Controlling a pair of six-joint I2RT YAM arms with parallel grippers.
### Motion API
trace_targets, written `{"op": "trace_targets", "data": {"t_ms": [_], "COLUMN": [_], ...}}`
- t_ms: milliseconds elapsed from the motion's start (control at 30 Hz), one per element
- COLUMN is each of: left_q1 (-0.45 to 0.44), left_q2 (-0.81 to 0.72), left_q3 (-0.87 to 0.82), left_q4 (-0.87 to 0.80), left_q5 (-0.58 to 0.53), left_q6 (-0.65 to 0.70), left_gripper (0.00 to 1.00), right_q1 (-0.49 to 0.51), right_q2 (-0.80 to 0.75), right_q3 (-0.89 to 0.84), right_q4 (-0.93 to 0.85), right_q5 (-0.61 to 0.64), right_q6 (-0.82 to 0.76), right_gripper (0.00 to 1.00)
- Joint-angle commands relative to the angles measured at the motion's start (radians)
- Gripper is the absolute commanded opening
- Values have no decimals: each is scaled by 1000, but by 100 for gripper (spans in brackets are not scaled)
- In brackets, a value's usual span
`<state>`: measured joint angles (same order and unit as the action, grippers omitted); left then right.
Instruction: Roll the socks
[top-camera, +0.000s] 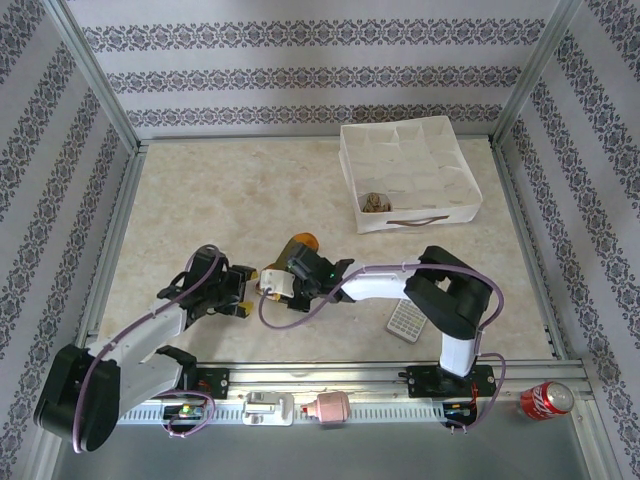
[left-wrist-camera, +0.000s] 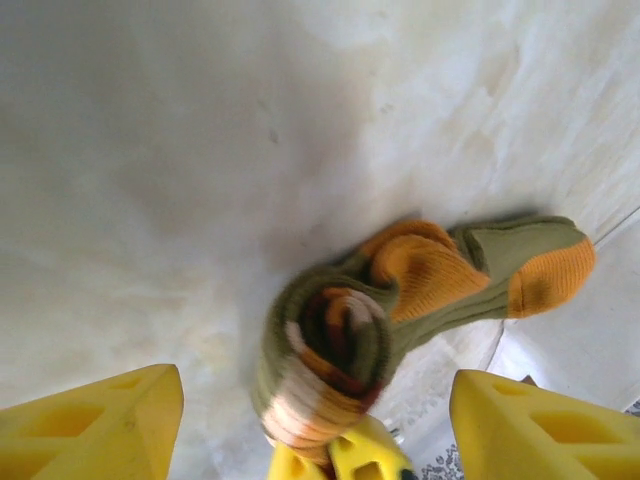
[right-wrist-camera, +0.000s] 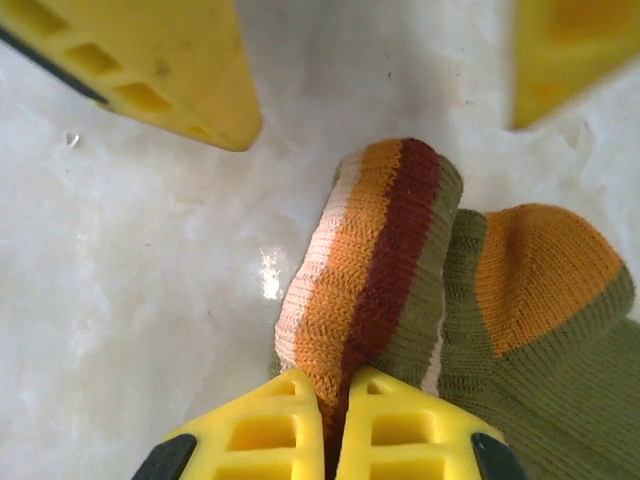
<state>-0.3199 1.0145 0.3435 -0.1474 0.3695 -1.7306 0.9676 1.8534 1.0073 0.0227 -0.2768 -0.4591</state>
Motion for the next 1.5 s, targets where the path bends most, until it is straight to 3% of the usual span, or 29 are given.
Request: {"op": "trace_targets", "data": {"t_ms": [0,167,433,700,1067,1133,1233,1333,1467], "left_q1": [13,7,-18,-36,-80,-87,-96,-105,-127], "left_q2": [-37,14,113,281,397,423,450,387,296], "left_q3": [-30,-26,3,70,127,143,156,160,181], "left_q4": [127,206,246,361,340,319,222,1,-226], "left_q5": [-29,37,68,98,100,96,100,47,-20], "left_q6": [-24,44,148,218,271,280,275,246,203], "left_gripper": [65,64,58,55,49,41,2,0,0], "right_q1": [-54,-131,-222,-263,-308,-309,-307,-294,-254], "right_q2": [76,167,261,291,337,341,336,272,56], "right_q3": [36,158,228,230,258,263,272,256,110], "right_q4": [-204,-326,-388,-395,-399,-410,-441,-432,-236], "right_q5": [-182,-357,-516,-566,-633,-630,-582,-496,-365], "right_q6": [117,232,370,417,459,451,411,332,249], "right_gripper": [0,0,0,0,0,0,0,4,29]}}
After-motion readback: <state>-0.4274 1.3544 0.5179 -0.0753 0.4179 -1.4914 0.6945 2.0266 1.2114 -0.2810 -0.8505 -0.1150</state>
